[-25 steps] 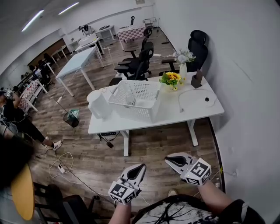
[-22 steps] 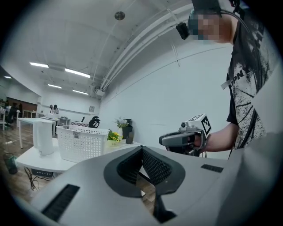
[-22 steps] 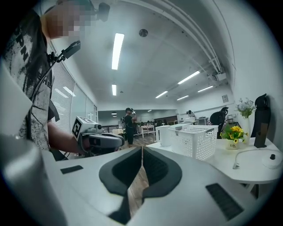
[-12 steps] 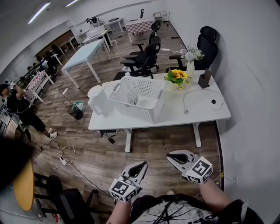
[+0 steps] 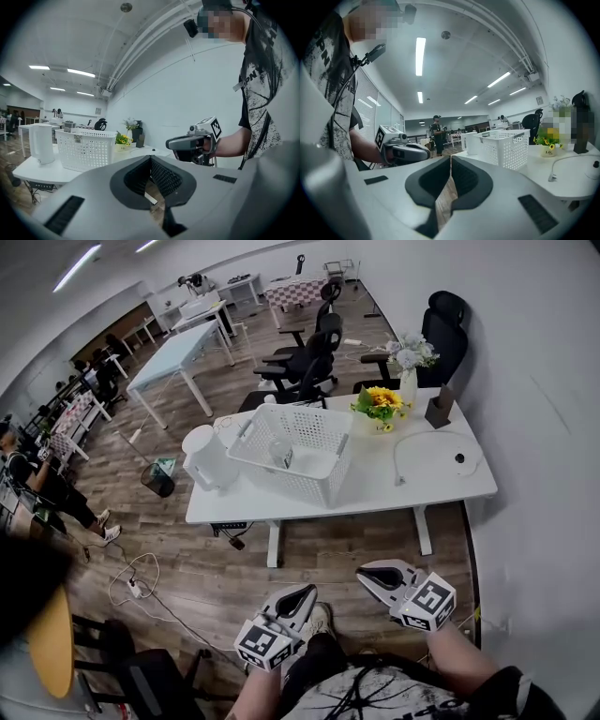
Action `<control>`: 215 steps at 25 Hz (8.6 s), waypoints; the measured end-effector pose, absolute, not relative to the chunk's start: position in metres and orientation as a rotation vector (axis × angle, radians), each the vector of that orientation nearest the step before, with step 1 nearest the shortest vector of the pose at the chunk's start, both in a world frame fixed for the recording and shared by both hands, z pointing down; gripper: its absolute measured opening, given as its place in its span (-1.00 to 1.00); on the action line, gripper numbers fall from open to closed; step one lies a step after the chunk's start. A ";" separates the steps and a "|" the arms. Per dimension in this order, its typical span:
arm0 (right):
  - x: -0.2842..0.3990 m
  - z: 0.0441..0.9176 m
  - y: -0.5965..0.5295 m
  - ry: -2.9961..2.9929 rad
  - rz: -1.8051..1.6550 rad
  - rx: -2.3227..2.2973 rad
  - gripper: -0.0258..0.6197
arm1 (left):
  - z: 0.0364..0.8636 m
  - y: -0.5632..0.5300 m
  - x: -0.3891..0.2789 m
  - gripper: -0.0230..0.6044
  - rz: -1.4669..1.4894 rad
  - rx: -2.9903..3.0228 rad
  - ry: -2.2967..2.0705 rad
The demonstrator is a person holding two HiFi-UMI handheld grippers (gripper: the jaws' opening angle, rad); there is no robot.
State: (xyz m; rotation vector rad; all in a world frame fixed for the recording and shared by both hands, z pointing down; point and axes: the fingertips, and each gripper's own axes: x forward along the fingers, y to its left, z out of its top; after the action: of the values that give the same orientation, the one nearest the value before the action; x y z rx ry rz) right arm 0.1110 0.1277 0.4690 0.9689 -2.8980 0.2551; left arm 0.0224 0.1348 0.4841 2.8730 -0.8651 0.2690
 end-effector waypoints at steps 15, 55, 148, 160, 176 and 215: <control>0.077 0.472 0.011 -2.855 0.263 1.062 -0.84 | 0.477 0.007 -0.004 -0.89 0.274 2.934 -0.702; 0.067 0.426 -0.132 -2.819 0.198 1.213 -0.84 | 0.424 -0.243 -0.058 -0.89 0.305 3.116 -0.645; 0.185 0.447 -0.221 -2.833 0.232 1.110 -0.84 | 0.526 -0.364 0.012 -0.46 1.271 2.795 -0.411; 0.187 0.446 -0.218 -2.837 0.214 1.112 -0.84 | 0.454 -0.355 0.032 -0.46 1.085 2.940 -0.444; 0.176 0.442 -0.189 -2.836 0.196 1.132 -0.84 | 0.381 -0.325 0.019 -0.46 0.905 3.060 -0.528; 0.002 0.379 -0.172 -3.054 -0.043 0.119 -0.84 | 0.317 -0.257 -0.197 -0.46 0.754 2.760 -1.338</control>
State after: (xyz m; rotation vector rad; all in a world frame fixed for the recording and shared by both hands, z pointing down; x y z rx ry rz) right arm 0.0016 -0.1717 0.3792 0.1191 -3.0542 -0.0430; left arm -0.1969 -0.2567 0.3171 2.7604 -1.3382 0.7538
